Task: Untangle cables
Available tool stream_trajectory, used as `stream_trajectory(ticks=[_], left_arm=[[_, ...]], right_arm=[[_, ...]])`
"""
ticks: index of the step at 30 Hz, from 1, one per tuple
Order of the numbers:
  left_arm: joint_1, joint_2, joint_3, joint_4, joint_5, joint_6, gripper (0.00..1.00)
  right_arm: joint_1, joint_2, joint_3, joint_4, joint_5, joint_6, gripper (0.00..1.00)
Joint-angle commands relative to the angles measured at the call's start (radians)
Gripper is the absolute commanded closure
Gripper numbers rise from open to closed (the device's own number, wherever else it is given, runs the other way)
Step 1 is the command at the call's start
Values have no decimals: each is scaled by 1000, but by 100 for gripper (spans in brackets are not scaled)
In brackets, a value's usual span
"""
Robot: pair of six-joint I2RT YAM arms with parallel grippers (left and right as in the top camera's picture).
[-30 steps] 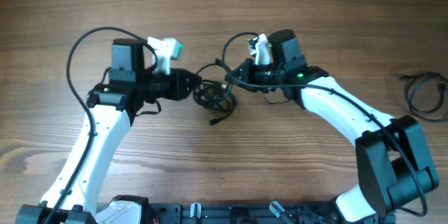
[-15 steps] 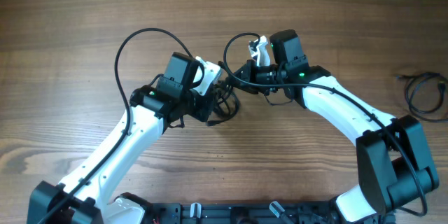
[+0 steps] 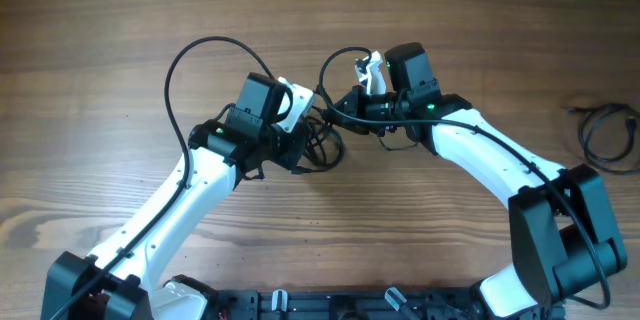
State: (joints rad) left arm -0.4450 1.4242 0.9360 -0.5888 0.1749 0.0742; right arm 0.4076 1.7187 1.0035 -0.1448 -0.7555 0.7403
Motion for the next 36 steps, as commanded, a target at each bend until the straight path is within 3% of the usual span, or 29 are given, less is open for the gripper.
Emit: stream_trajectory(ticks=[1, 11, 15, 20, 25, 28, 30, 32, 34, 35, 36], left_arm=[[5, 12, -17, -6, -69, 15, 70], [3, 103, -35, 71, -64, -31, 68], [3, 123, -35, 106, 39, -29, 68], [3, 113, -35, 46, 60, 10, 67], [-26, 108, -35, -59, 71, 53, 68], [-43, 108, -35, -61, 71, 52, 68], [-43, 108, -35, -50, 71, 49, 68], [-43, 108, -35, -47, 71, 49, 68], [-43, 108, -35, -48, 72, 45, 68], [-43, 108, -35, -48, 72, 45, 68], [-43, 108, -35, -48, 72, 45, 68]], right_arm=[[2, 12, 2, 2, -19, -8, 95], [2, 12, 2, 1, -8, -7, 96], [2, 12, 2, 0, -8, -8, 96], [2, 12, 2, -8, -8, -35, 95], [-19, 22, 2, -124, 0, -90, 93], [-23, 50, 2, -146, 5, -112, 72], [-23, 75, 2, -150, 32, -112, 53], [-23, 84, 2, -150, 27, -103, 41], [-23, 84, 4, -151, -64, -106, 10], [-23, 84, 6, -152, -114, -112, 1], [-26, 84, 7, -154, -148, -113, 0]])
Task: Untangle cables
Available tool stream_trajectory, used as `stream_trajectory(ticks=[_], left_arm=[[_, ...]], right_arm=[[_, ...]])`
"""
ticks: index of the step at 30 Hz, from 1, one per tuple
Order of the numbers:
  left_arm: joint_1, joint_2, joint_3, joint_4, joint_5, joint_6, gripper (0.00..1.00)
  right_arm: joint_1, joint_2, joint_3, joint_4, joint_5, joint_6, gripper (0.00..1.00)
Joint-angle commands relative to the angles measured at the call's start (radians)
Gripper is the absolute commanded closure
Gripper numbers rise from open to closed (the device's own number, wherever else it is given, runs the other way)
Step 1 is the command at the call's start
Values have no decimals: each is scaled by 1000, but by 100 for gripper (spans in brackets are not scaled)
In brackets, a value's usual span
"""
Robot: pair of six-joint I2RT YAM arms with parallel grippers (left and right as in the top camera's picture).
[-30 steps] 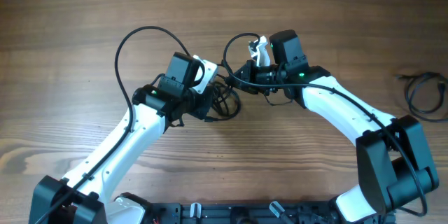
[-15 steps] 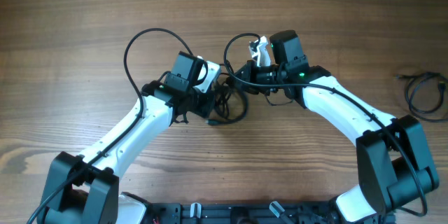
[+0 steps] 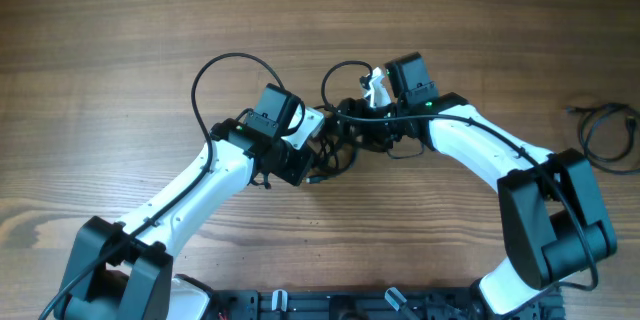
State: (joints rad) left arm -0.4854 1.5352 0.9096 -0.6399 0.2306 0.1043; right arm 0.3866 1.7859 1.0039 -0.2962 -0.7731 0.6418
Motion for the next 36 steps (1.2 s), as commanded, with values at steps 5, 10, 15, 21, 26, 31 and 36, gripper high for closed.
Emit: stream_trajectory(ticks=[5, 10, 15, 21, 26, 31, 36], left_arm=[[-3, -24, -8, 20, 16, 15, 69], [-3, -97, -8, 73, 16, 16, 69], [-4, -81, -8, 75, 16, 23, 69], [-4, -76, -8, 75, 16, 23, 69], [-4, -76, -9, 64, 63, 23, 69], [-4, -76, -9, 60, 71, 23, 68], [-4, -75, -10, 53, 88, 24, 66]], right_arm=[[-88, 17, 8, -140, -200, -114, 0], [-101, 17, 3, -269, -275, -240, 40], [-51, 17, 3, -257, -270, -227, 46], [25, 17, 3, -171, -192, -69, 64], [31, 17, 3, -119, -109, -2, 78], [31, 17, 3, -120, -74, 3, 86], [31, 17, 3, -117, -35, 16, 96]])
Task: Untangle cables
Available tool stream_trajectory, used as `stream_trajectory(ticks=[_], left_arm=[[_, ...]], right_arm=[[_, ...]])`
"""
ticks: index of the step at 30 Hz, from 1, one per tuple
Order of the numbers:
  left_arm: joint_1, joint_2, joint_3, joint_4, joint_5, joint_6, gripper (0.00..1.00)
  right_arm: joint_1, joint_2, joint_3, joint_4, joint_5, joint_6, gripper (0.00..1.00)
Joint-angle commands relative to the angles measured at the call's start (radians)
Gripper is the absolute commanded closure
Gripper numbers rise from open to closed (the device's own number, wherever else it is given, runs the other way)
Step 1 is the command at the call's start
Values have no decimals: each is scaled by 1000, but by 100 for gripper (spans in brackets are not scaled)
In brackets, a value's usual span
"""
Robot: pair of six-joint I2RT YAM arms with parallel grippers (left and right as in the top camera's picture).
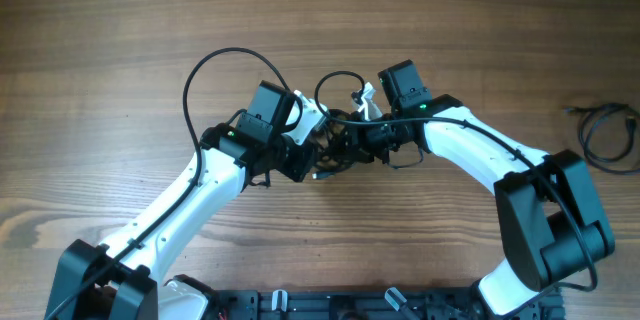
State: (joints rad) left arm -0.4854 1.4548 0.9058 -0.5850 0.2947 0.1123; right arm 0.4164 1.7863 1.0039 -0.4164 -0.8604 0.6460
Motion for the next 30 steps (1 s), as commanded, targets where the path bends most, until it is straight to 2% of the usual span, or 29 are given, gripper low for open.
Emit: stream_trajectory(ticks=[1, 5, 9, 14, 16, 30], left_arm=[[-4, 7, -6, -2, 23, 16, 65], [-4, 39, -6, -2, 23, 15, 63], [-4, 65, -6, 27, 23, 15, 64], [-4, 66, -6, 35, 24, 16, 64], [-4, 66, -6, 38, 24, 16, 64], [-3, 101, -6, 122, 24, 30, 66]], right_arm=[[2, 17, 3, 5, 52, 11, 96], [2, 17, 3, 13, 63, 11, 90], [2, 17, 3, 19, 113, 21, 90], [2, 17, 3, 55, 114, 44, 90], [2, 17, 3, 62, 113, 46, 96], [2, 17, 3, 84, 104, 53, 96]])
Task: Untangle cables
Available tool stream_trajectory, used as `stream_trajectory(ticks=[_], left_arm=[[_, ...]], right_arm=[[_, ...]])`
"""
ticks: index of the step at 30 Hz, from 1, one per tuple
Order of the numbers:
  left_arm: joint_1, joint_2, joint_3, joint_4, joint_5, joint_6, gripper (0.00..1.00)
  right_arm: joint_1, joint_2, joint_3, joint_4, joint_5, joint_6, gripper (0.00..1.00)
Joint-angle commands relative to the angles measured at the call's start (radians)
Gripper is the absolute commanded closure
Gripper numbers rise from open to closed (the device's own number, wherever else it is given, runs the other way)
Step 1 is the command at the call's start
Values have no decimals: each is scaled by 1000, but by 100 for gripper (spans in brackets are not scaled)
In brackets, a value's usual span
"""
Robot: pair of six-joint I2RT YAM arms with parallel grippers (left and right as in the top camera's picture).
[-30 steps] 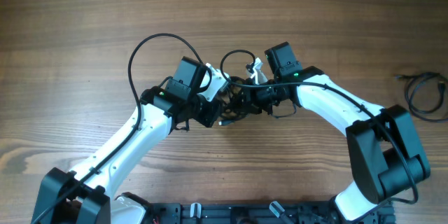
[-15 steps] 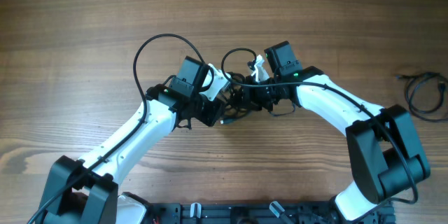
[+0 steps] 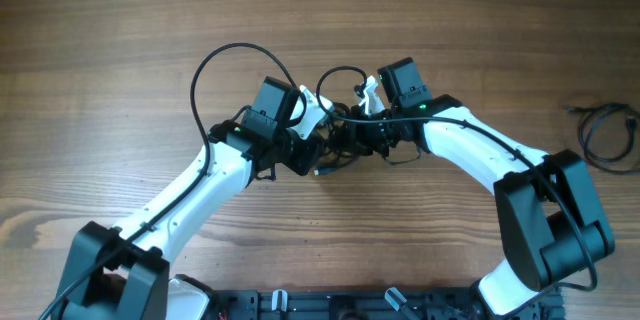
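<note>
A black cable tangle (image 3: 335,150) lies mid-table between my two arms. My left gripper (image 3: 318,118) reaches in from the left, its white fingers (image 3: 314,109) closed on a strand at the top of the tangle. From the right, my right gripper (image 3: 366,95) pinches another strand, its white fingertips (image 3: 370,88) close together. A small black loop (image 3: 335,73) rises just behind the two grippers. They stand only a few centimetres apart. The arms hide much of the knot.
A large thin black loop (image 3: 215,65) arcs behind the left arm from its elbow to its wrist. A second coiled black cable (image 3: 605,135) lies at the far right edge. Bare wooden table (image 3: 120,20) surrounds the arms.
The left arm has shifted slightly right and its wrist has turned a little. The small loop and the right gripper stand almost where they were. The tangle stays between the grippers.
At first the grippers stood farther apart, the right one higher and the tangle hanging by the left one. Then both had drawn inward over the tangle. They later stood close together at its top, and they remain there now.
</note>
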State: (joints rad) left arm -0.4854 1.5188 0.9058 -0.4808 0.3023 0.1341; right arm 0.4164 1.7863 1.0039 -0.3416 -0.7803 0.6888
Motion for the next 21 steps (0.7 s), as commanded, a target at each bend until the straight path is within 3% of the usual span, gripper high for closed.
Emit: stream_trajectory(ticks=[1, 4, 6, 11, 21], left_arm=[[-3, 51, -6, 29, 16, 8, 67], [-2, 89, -6, 66, 14, 5, 77], [2, 113, -6, 111, -37, -92, 83], [8, 119, -6, 126, -42, -98, 93], [77, 119, -6, 122, -42, -151, 96]], right_arm=[[2, 17, 3, 9, 24, 10, 96], [2, 17, 3, 9, 24, 5, 96], [2, 17, 3, 8, 20, -2, 96], [2, 17, 3, 8, 15, -8, 96], [1, 17, 2, -23, 97, -35, 96]])
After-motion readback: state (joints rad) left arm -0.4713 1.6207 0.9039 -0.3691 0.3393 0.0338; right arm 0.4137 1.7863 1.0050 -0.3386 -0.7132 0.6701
